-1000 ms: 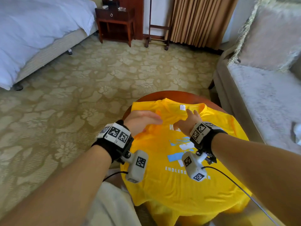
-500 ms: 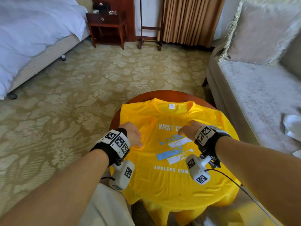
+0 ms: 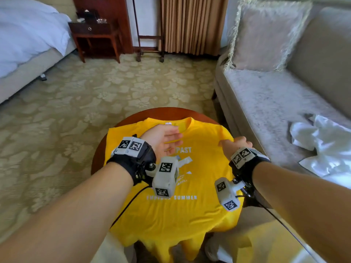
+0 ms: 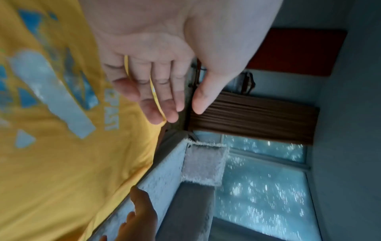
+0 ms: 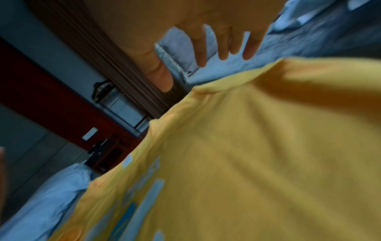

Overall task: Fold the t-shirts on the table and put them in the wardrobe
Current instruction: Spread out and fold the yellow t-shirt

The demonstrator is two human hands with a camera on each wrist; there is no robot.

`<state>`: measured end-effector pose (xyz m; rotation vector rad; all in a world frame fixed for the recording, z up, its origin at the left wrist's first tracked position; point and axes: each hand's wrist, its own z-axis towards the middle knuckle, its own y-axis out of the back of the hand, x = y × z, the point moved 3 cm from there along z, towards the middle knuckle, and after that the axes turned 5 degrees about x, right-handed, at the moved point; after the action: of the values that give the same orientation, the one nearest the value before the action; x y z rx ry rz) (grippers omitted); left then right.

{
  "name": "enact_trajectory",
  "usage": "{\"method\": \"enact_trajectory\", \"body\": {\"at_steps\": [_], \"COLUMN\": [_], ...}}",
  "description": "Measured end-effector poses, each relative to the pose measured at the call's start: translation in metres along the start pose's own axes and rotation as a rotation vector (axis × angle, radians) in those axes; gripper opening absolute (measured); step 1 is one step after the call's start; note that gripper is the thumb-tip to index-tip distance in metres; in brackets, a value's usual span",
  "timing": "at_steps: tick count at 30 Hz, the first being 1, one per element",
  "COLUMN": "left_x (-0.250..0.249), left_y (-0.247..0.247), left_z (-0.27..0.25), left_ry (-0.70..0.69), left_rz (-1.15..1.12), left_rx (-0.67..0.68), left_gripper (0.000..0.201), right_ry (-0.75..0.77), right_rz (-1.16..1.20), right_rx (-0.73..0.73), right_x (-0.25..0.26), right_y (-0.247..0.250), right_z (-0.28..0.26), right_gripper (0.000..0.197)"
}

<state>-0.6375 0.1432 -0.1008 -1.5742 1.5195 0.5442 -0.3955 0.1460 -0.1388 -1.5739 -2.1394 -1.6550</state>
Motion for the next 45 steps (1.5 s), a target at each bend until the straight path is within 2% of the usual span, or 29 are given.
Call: {"method": "enact_trajectory", "body": {"at_steps": [2,7,10,12,15,18,22,24,27,28,31,34,36,38,41,43,45], "left_x": [-0.002,0.01,0.024,0.033,0.05,0.065,0.072,0.074,0.076,0.076,0.076,0.075,0.071,0.066,0.059,0.056,0.052], "left_y": [-0.027,-0.088,-0.116,-0.13,-0.14,-0.14,-0.132,-0.13,-0.127,-0.126,-0.123,-0.121,-0.118,-0.117,-0.115,-0.114,-0.109], "left_z": [0.008,0.034,0.053,0.065,0.079,0.089,0.098,0.098,0.1,0.101,0.101,0.097,0.093,0.085,0.074,0.068,0.064], "left_ry": [-0.007,-0.026,-0.03,-0.045,-0.048,-0.037,-0.049,-0.048,-0.034,-0.028,-0.021,-0.025,-0.019,-0.015,-0.018,-0.018,-0.016], "left_rz": [0.017,0.024,0.037,0.044,0.061,0.043,-0.03,-0.056,-0.083,-0.095,-0.122,-0.12,-0.103,-0.082,-0.067,-0.078,-0.094], "left_rx": [0.045,0.099,0.122,0.117,0.117,0.15,0.17,0.211,0.253,0.266,0.272,0.244,0.228,0.219,0.221,0.218,0.204], "left_gripper": [0.016,0.023,0.03,0.036,0.043,0.045,0.045,0.05,0.056,0.058,0.062,0.065,0.067,0.065,0.062,0.062,0.061], "right_ry": [-0.094,-0.101,-0.097,-0.187,-0.254,-0.361,-0.378,-0.359,-0.324,-0.326,-0.292,-0.272,-0.224,-0.139,0.076,0.184,0.283], "right_rz": [0.083,0.141,0.18,0.3,0.418,0.615,0.738,0.688,0.613,0.579,0.523,0.563,0.58,0.574,0.519,0.417,0.192], "right_rx": [-0.018,0.262,0.318,0.346,0.431,0.46,0.46,0.429,0.42,0.411,0.353,0.197,0.153,0.089,0.065,0.037,0.003], "right_x": [-0.021,-0.068,-0.084,-0.09,-0.105,-0.115,-0.106,-0.106,-0.1,-0.099,-0.1,-0.096,-0.083,-0.068,-0.045,-0.027,-0.011], "right_y": [0.018,0.032,0.033,0.03,0.014,0.002,-0.002,-0.001,0.004,0.007,0.016,0.033,0.043,0.055,0.066,0.07,0.065], "right_z": [0.017,0.04,0.047,0.048,0.063,0.075,0.09,0.097,0.095,0.095,0.102,0.097,0.085,0.074,0.056,0.033,0.01], "right_gripper": [0.073,0.05,0.047,0.048,0.039,0.052,0.047,0.043,0.021,0.023,0.048,0.059,0.072,0.067,0.046,0.047,0.054]}}
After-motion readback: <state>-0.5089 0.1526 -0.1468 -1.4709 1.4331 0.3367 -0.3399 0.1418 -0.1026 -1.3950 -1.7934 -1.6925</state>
